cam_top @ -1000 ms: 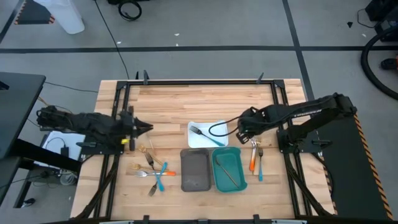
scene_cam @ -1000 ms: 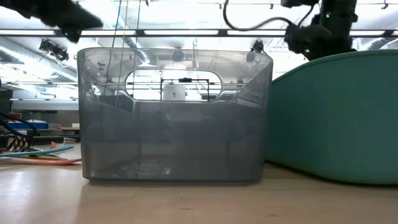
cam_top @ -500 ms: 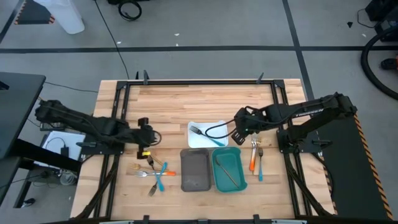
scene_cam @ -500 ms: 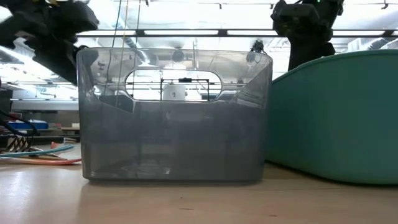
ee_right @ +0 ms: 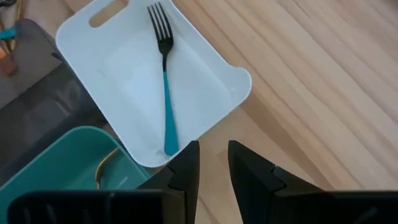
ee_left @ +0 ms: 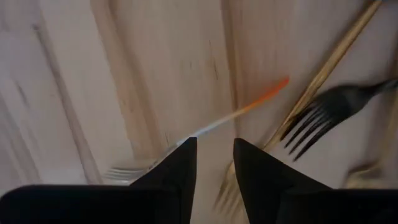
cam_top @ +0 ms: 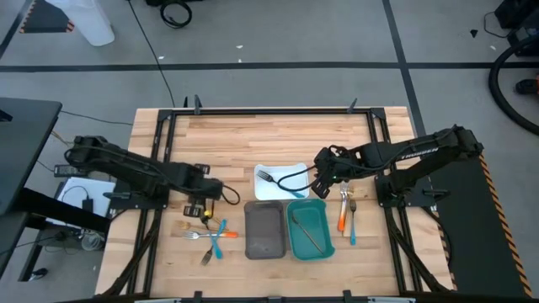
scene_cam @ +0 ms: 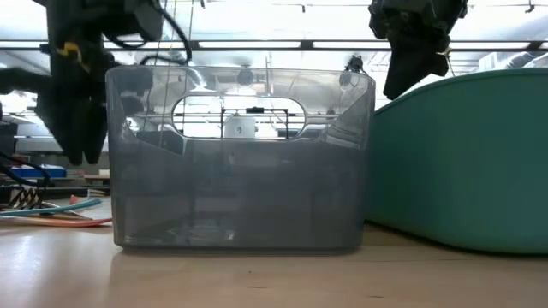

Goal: Sort silverware by color (type)
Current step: Put the orange fork into the black bin

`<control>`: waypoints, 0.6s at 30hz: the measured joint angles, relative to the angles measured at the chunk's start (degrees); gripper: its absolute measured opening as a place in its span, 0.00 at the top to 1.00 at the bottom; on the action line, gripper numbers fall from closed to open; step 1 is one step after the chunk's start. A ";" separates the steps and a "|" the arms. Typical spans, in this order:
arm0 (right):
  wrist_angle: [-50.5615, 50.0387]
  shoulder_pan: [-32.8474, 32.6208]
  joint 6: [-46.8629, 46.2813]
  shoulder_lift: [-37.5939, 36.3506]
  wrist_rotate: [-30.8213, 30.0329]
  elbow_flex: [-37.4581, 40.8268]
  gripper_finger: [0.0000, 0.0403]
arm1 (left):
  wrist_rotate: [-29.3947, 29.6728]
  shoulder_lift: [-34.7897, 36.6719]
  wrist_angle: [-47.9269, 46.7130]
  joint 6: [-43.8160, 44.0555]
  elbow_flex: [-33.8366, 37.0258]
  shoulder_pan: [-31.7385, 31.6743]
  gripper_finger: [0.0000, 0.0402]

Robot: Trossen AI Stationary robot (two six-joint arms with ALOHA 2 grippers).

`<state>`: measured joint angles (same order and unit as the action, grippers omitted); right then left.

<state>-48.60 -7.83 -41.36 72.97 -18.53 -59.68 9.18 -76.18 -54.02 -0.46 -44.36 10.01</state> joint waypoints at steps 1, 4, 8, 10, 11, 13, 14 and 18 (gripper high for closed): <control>0.36 -0.01 0.42 0.00 -0.06 0.00 0.76 | 0.30 -1.08 -0.01 -1.64 0.00 -0.24 0.72; 0.63 -0.01 1.13 0.00 -0.08 0.00 0.76 | 3.29 -4.17 -0.12 -4.93 0.00 -1.12 0.71; 0.81 -0.03 2.02 0.00 -0.50 0.00 0.76 | 3.73 -7.40 -1.20 -9.31 0.00 -2.96 0.71; 1.10 -0.03 2.39 0.00 -0.52 0.00 0.76 | 3.68 -8.66 -2.29 -11.57 0.02 -3.98 0.71; 1.11 -0.03 2.56 0.00 -0.54 0.00 0.76 | 3.68 -9.16 -2.50 -12.46 0.02 -4.59 0.71; 1.39 -0.03 2.78 0.00 -1.03 0.00 0.76 | 3.68 -10.27 -2.51 -13.98 0.02 -5.77 0.71; 1.57 -0.03 2.92 0.00 -1.15 0.00 0.76 | 3.68 -10.78 -2.38 -14.88 0.02 -6.33 0.71; 1.79 -0.03 3.61 0.00 -1.35 0.00 0.76 | 3.68 -12.76 -2.34 -18.25 0.04 -7.73 0.71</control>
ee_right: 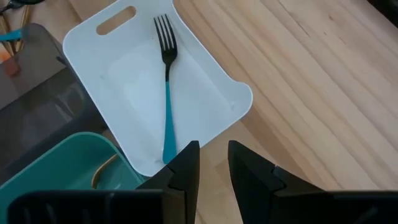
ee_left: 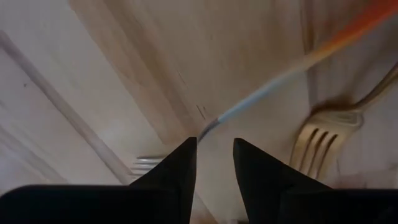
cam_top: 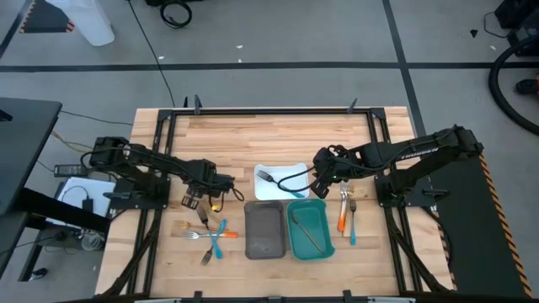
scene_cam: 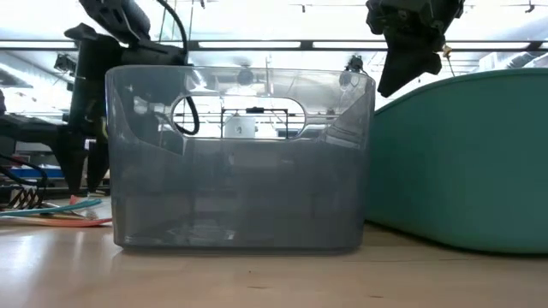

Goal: Sort silverware by color (type)
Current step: Put the orange fork into the black bin

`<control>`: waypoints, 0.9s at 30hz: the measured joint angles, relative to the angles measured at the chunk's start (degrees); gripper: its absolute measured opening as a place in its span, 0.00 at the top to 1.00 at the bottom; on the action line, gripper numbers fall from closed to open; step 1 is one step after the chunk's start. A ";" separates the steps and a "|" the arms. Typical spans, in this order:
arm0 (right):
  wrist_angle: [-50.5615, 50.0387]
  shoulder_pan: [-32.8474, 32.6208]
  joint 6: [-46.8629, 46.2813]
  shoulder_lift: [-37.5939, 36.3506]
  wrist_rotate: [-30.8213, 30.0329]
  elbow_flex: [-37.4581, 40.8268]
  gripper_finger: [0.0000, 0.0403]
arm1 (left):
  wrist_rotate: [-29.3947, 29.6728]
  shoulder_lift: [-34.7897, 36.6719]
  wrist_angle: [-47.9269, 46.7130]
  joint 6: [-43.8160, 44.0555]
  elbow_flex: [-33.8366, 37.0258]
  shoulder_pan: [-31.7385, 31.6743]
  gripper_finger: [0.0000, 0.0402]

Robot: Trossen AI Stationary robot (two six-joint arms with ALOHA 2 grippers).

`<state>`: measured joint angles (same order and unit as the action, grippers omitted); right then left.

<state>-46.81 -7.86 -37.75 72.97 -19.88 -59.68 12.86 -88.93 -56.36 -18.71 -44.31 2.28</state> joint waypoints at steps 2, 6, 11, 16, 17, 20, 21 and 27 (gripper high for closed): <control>0.12 0.00 0.05 0.00 -0.02 0.00 0.76 | 0.02 -0.71 0.07 -1.87 0.00 -0.01 0.71; 0.18 0.00 0.33 0.00 -0.02 0.00 0.76 | 0.65 -1.17 0.48 -6.32 0.00 0.48 0.71; 0.92 0.00 0.47 0.00 -0.04 0.00 0.76 | 1.55 -1.17 1.13 -14.37 0.21 1.66 0.71; 0.98 0.00 0.47 0.00 -0.06 0.00 0.76 | 1.51 -1.14 4.15 -20.02 3.46 2.08 0.71; 0.99 0.00 0.47 0.00 -0.05 0.00 0.76 | 1.54 -0.98 4.87 -20.95 3.88 2.08 0.71; 1.06 0.00 0.58 0.00 -0.55 0.00 0.76 | 1.81 -0.91 5.90 -20.95 4.52 2.13 0.72; 1.18 0.00 0.75 0.00 -0.75 0.00 0.76 | 1.77 -0.91 5.95 -20.73 4.52 2.13 0.73; 1.38 0.00 0.91 0.00 -1.36 0.02 0.76 | 2.00 -0.95 5.90 -19.21 4.61 2.13 0.91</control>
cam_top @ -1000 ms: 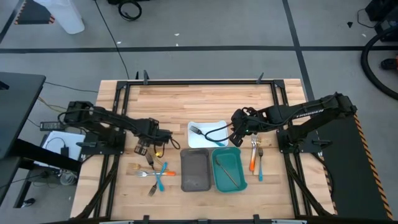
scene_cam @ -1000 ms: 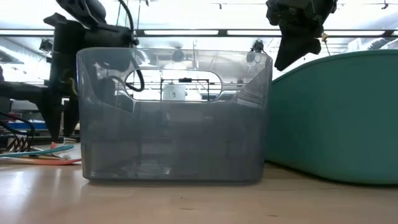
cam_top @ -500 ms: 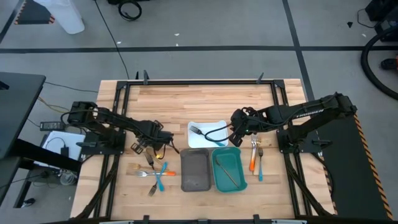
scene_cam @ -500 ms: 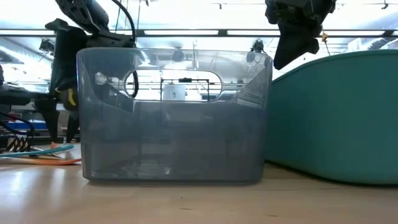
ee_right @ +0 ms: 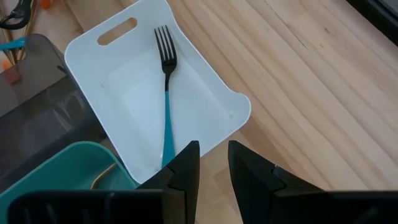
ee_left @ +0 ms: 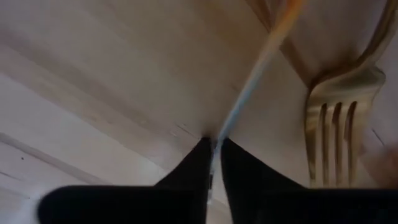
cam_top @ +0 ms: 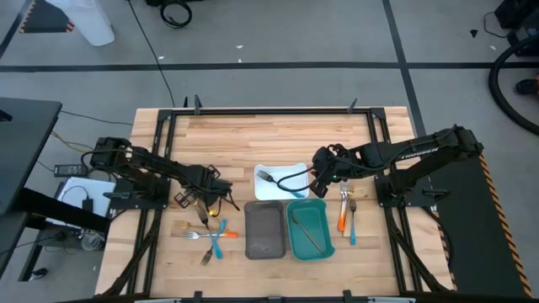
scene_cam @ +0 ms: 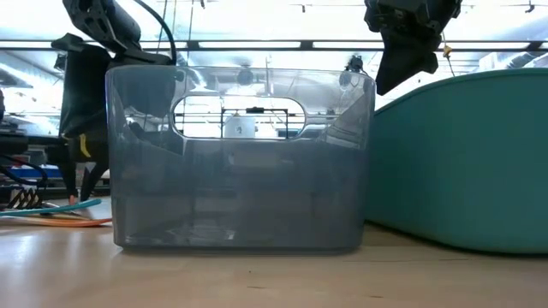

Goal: Sort silverware by color (type)
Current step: Put the orange fork into the black bin

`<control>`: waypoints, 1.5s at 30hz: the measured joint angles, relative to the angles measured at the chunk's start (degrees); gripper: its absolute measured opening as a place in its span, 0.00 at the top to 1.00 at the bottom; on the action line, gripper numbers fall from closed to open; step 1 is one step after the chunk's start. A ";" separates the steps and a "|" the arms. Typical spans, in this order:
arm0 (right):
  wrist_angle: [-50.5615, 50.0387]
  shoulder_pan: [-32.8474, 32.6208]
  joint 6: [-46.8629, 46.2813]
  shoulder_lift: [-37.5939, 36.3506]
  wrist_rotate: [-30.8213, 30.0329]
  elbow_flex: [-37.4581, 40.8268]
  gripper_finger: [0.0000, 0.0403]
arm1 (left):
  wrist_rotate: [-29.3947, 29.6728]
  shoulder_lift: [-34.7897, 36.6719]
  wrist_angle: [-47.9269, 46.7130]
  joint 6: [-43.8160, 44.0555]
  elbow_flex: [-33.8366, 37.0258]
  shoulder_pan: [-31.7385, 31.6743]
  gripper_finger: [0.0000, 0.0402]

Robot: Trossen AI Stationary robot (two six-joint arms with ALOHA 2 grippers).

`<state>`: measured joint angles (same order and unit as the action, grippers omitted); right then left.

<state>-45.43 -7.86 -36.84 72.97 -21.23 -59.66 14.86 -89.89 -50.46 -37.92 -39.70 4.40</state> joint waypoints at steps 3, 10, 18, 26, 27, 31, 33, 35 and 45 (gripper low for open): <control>-0.01 0.00 0.00 0.00 0.00 0.00 0.76 | 0.05 -0.02 -0.45 2.93 -0.32 -0.02 0.97; -0.04 0.00 -0.01 0.00 -0.15 0.00 0.76 | 1.06 1.09 -9.67 11.87 -7.26 0.49 0.97; -0.24 -0.30 -0.02 0.00 -2.02 0.00 0.76 | 3.32 7.78 -12.68 10.85 -14.32 7.30 0.98; 0.38 -1.46 0.02 0.02 -5.17 0.02 0.76 | 7.96 8.74 -4.00 10.33 -21.07 15.30 0.98; 0.51 -1.46 0.13 0.02 -5.20 0.02 0.76 | 8.58 7.79 -3.16 10.33 -21.81 16.11 0.98; 0.66 -1.46 0.48 0.04 -5.23 0.04 0.76 | 9.71 1.71 -4.01 11.81 -26.41 18.11 0.98; 0.90 -1.46 0.61 0.04 -5.22 0.04 0.76 | 9.86 -1.32 -4.47 12.15 -29.17 18.33 0.98; 0.85 -1.46 0.61 0.04 -5.22 0.04 0.76 | 10.07 -4.15 -5.52 12.18 -31.74 18.57 0.98; 0.83 -1.51 2.02 0.04 -3.91 0.04 0.76 | 15.20 -14.38 -12.45 10.43 -45.23 21.01 0.98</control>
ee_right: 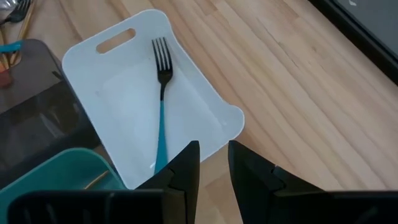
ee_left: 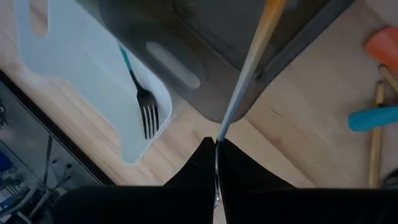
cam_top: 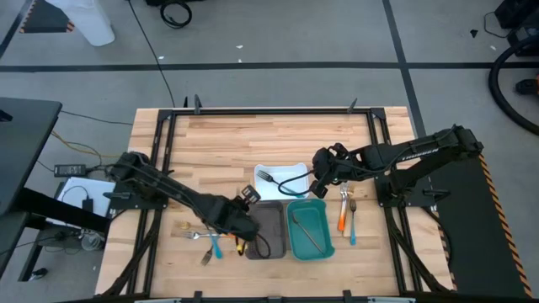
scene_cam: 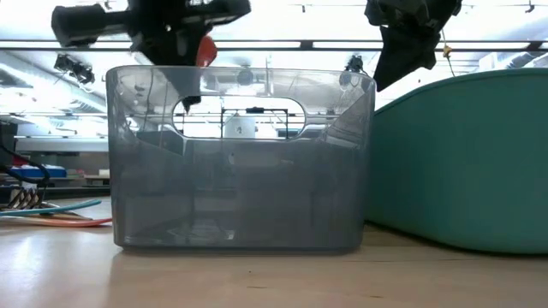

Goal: Sort silverware by color (type)
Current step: Put the orange fork into the black bin

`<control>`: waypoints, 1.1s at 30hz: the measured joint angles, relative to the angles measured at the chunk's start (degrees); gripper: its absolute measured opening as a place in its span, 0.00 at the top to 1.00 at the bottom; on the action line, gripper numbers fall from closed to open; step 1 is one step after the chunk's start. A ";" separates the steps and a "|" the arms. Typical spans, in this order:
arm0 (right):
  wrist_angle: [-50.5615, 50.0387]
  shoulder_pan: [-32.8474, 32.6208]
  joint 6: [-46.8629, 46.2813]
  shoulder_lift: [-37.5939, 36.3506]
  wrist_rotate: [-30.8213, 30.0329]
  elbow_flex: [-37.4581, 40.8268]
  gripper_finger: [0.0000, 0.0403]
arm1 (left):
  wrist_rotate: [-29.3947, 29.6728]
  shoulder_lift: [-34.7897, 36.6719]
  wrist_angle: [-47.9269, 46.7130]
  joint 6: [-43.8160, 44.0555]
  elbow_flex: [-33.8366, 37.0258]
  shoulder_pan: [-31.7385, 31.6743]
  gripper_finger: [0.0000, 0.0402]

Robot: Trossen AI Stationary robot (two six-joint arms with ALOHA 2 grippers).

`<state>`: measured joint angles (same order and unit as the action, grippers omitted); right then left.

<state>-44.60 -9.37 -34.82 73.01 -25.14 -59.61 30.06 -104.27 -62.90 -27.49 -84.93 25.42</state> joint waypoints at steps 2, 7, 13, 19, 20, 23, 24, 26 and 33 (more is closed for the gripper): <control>0.04 0.00 0.39 0.00 0.14 0.00 0.76 | -0.02 -2.44 -1.90 0.45 -3.44 0.48 0.98; 1.13 0.00 1.27 0.00 -2.58 0.00 0.76 | -0.06 -9.10 -6.82 1.70 -12.09 1.24 0.98; 1.09 0.93 3.58 0.00 -0.67 0.00 0.76 | -0.11 -14.83 -8.31 1.80 -19.46 1.48 0.98; 0.79 1.20 3.93 0.00 1.62 0.00 0.76 | -0.28 -16.89 -8.54 1.69 -22.22 1.43 0.98; 0.76 1.20 3.90 0.00 1.31 0.00 0.76 | -0.28 -17.15 -8.57 1.57 -22.44 1.43 0.98; 0.92 1.25 3.58 -0.02 0.73 0.00 0.76 | -0.30 -17.82 -8.00 1.38 -22.64 1.43 0.98; 1.11 1.25 3.57 -0.01 0.71 0.00 0.76 | -0.36 -18.19 -7.50 1.34 -22.64 1.43 0.98; 1.49 1.25 3.47 -0.02 0.63 0.00 0.76 | -0.40 -18.62 -6.13 1.37 -22.64 1.61 0.98; 2.60 1.25 3.51 -0.02 -0.64 0.00 0.76 | -0.39 -18.60 -1.28 1.68 -22.64 3.09 0.97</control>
<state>-42.00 -8.12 -31.31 72.99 -25.78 -59.61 29.67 -122.87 -64.18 -25.81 -107.57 28.51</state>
